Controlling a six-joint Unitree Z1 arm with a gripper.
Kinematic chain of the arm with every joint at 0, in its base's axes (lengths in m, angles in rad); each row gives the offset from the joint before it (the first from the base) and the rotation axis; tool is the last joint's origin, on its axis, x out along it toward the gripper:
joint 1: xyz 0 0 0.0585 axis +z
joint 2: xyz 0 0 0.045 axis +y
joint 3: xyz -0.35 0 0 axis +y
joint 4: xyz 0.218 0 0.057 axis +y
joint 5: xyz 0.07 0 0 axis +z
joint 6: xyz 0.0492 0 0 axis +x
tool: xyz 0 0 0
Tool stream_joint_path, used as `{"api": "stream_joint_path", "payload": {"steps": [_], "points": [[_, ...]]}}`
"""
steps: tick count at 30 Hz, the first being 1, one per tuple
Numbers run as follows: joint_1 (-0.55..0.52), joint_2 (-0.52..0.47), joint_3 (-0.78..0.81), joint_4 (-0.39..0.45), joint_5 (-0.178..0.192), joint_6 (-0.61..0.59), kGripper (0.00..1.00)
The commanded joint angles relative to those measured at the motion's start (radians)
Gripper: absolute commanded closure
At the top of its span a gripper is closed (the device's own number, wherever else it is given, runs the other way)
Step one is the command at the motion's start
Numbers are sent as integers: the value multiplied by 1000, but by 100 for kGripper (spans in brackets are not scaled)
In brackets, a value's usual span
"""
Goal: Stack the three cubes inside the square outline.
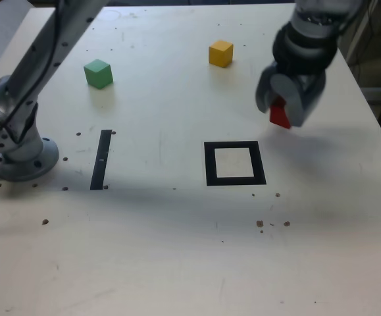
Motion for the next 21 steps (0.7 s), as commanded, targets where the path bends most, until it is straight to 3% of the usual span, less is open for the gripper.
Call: {"api": "stream_joint_path", "payload": {"steps": [1,6,10,15,21], "points": [[-15,-50,41,23,6,-101,72],[-84,-113,104,80,-6,-312,74],[-110,-139,132,101,-54,-424,75],[-114,-140,187,99,-134,-508,75],[-114,-133,217,92,-173,-544,75]]}}
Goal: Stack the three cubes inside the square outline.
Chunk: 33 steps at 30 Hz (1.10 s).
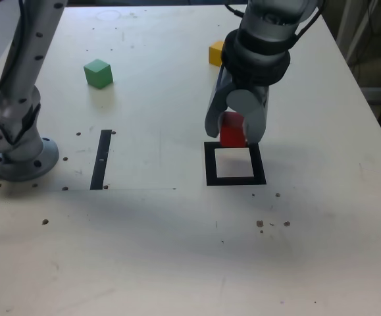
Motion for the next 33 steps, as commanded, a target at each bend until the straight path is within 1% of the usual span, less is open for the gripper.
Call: {"api": "stream_joint_path", "payload": {"steps": [1,8,16,23,29,33], "points": [[-1,4,5,-1,-5,-6,75],[-1,24,34,-13,-35,-42,75],[-1,55,29,-12,-38,-57,74],[-1,64,31,-6,-39,-67,61],[-1,78,35,-22,-39,-70,66],[-1,87,37,-43,-41,-71,67]]}}
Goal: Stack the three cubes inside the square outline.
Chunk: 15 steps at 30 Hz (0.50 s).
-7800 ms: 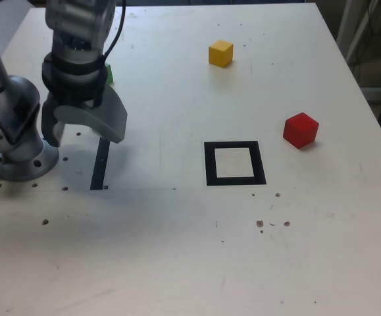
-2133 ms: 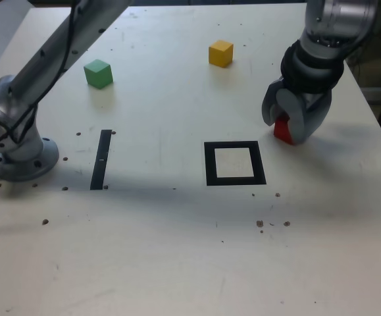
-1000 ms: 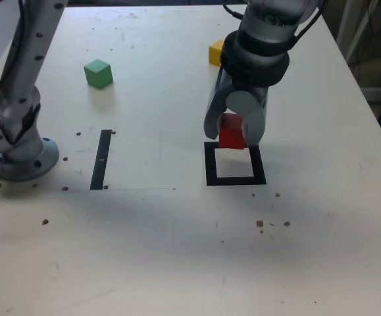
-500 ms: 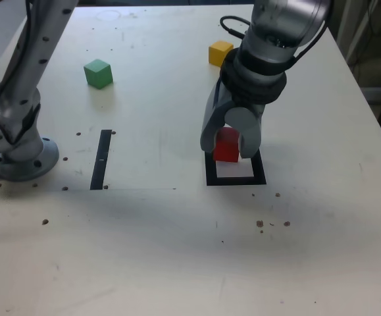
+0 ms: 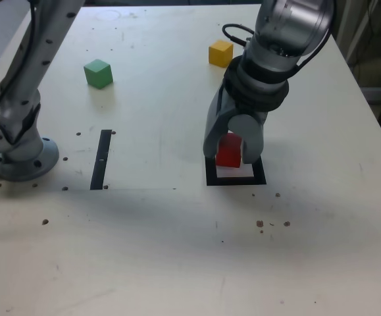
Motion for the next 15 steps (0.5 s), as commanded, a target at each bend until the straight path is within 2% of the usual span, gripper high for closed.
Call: {"api": "stream_joint_path", "payload": {"steps": [1,10,15], "points": [[-1,9,3,-9,-1,-1,67],[-1,20,4,-24,8,-1,66],[0,22,6,-19,9,3,54]]}}
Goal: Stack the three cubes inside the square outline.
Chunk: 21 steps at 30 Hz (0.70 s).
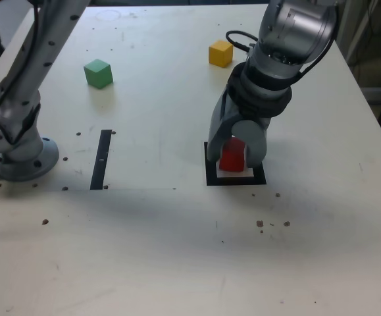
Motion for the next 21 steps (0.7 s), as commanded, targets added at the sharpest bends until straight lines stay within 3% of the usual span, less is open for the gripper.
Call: {"api": "stream_joint_path", "payload": {"steps": [1,6,12,21], "points": [[0,6,4,6,1,5,51],[6,17,11,5,-2,37,34],[9,4,4,19,0,58,3],[10,-58,2,66,27,60,0]]}}
